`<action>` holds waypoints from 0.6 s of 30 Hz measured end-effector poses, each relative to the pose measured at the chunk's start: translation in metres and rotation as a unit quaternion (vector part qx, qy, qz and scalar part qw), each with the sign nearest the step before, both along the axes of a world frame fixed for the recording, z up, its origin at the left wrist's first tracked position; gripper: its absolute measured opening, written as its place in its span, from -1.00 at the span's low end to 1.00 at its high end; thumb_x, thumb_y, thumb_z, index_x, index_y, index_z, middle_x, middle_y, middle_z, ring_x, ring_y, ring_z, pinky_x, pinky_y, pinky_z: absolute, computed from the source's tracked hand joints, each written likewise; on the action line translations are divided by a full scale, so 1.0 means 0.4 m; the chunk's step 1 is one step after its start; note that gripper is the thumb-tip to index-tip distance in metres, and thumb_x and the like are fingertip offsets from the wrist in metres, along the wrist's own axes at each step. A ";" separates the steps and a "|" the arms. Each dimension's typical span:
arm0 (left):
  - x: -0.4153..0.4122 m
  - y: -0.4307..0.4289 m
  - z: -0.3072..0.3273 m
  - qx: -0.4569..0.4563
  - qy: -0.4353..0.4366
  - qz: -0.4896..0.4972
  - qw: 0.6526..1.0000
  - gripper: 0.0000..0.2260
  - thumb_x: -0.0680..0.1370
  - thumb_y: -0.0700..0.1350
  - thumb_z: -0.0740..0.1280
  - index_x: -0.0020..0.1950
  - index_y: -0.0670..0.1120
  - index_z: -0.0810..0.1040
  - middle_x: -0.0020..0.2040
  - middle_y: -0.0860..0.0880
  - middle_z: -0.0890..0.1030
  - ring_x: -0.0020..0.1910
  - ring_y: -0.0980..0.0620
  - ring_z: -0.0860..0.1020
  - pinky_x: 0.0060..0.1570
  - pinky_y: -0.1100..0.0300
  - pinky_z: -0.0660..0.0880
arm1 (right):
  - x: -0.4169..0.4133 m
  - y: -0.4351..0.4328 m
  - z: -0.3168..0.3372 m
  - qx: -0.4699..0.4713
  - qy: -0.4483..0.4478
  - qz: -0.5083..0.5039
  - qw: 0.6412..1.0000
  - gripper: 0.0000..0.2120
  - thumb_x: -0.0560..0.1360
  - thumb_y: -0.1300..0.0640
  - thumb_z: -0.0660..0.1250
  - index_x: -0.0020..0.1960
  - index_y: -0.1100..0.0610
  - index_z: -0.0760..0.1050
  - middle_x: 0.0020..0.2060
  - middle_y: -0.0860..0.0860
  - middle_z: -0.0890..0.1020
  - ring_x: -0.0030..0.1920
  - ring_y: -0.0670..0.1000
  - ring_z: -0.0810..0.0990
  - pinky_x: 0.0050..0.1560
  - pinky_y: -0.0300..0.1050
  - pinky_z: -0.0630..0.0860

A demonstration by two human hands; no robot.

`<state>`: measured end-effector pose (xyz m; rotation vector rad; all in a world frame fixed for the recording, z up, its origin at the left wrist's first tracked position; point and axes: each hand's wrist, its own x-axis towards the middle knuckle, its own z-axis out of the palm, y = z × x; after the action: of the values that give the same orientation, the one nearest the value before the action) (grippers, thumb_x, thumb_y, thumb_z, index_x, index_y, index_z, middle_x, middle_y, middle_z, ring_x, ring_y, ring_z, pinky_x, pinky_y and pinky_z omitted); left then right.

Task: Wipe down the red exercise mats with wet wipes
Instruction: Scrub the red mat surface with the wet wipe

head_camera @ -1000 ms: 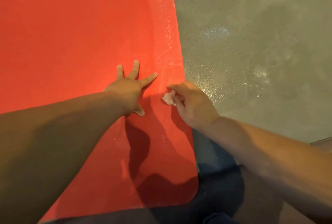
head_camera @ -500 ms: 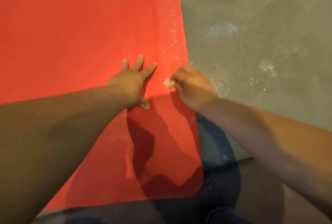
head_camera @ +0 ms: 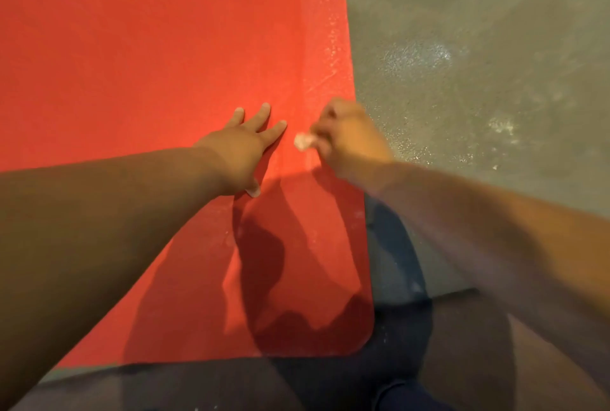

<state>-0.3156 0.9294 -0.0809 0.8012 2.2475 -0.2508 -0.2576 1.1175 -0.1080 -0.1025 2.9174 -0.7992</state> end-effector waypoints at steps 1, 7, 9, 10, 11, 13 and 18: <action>0.001 -0.004 0.002 0.003 0.002 0.005 1.000 0.10 0.32 0.00 0.57 0.56 0.11 -0.21 0.56 -0.01 -0.28 0.53 -0.26 -0.11 0.43 -0.13 0.17 | -0.054 0.007 0.000 0.008 0.000 -0.027 1.000 -0.81 0.53 0.09 0.29 0.02 0.15 0.63 0.02 0.09 0.52 0.06 0.11 0.50 0.04 -0.09 0.40; 0.028 -0.035 0.011 0.016 0.003 0.042 0.999 -0.03 0.42 0.04 0.49 0.57 0.07 -0.15 0.57 -0.06 -0.23 0.54 -0.20 -0.09 0.45 -0.01 0.10 | 0.121 -0.036 0.009 -0.004 0.008 0.009 1.000 -0.84 0.55 0.15 0.25 0.03 0.19 0.57 -0.02 0.10 0.55 0.04 0.14 0.51 0.06 -0.05 0.42; 0.029 -0.033 0.012 0.014 0.003 0.047 0.999 -0.03 0.41 0.06 0.49 0.57 0.09 -0.15 0.57 0.00 -0.23 0.54 -0.17 -0.09 0.43 -0.04 0.17 | 0.197 -0.040 0.020 -0.042 0.010 0.043 0.998 -0.86 0.50 0.21 0.34 0.02 0.22 0.60 -0.05 0.11 0.59 -0.02 0.16 0.55 0.04 0.00 0.51; 0.026 -0.030 0.012 0.008 0.008 0.047 0.999 -0.02 0.40 0.07 0.50 0.56 0.10 -0.14 0.57 0.01 -0.23 0.54 -0.16 -0.08 0.42 -0.06 0.21 | 0.192 -0.031 0.013 -0.053 0.016 0.057 0.997 -0.86 0.50 0.22 0.36 0.01 0.25 0.61 -0.06 0.14 0.60 -0.03 0.18 0.57 0.03 0.02 0.52; 0.022 -0.026 0.012 -0.001 0.015 0.042 0.999 0.00 0.38 0.09 0.51 0.56 0.11 -0.15 0.57 0.03 -0.21 0.54 -0.15 -0.06 0.41 -0.08 0.24 | 0.162 -0.024 0.007 -0.045 0.009 0.066 0.997 -0.85 0.52 0.20 0.33 0.00 0.26 0.61 -0.06 0.16 0.59 -0.02 0.20 0.56 0.04 0.03 0.51; 0.012 -0.021 0.012 -0.020 0.034 0.025 0.999 0.06 0.32 0.16 0.52 0.56 0.11 -0.17 0.57 0.07 -0.16 0.54 -0.13 0.00 0.35 -0.08 0.31 | 0.068 -0.014 -0.009 -0.016 0.013 0.069 0.997 -0.81 0.56 0.12 0.28 -0.02 0.24 0.58 -0.06 0.16 0.56 0.01 0.18 0.51 0.04 0.02 0.43; -0.063 0.002 0.023 -0.036 0.059 -0.006 0.998 0.14 0.27 0.28 0.50 0.56 0.04 -0.23 0.58 0.00 -0.14 0.52 -0.22 0.06 0.36 -0.11 0.26 | -0.176 0.008 -0.026 0.023 0.056 -0.081 0.995 -0.81 0.55 0.14 0.24 -0.01 0.23 0.57 -0.01 0.17 0.53 0.01 0.18 0.50 0.02 0.03 0.36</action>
<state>-0.3408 0.9304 -0.0718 0.7800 2.3301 -0.3928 -0.3280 1.1206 -0.1184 0.0993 3.0793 -0.7717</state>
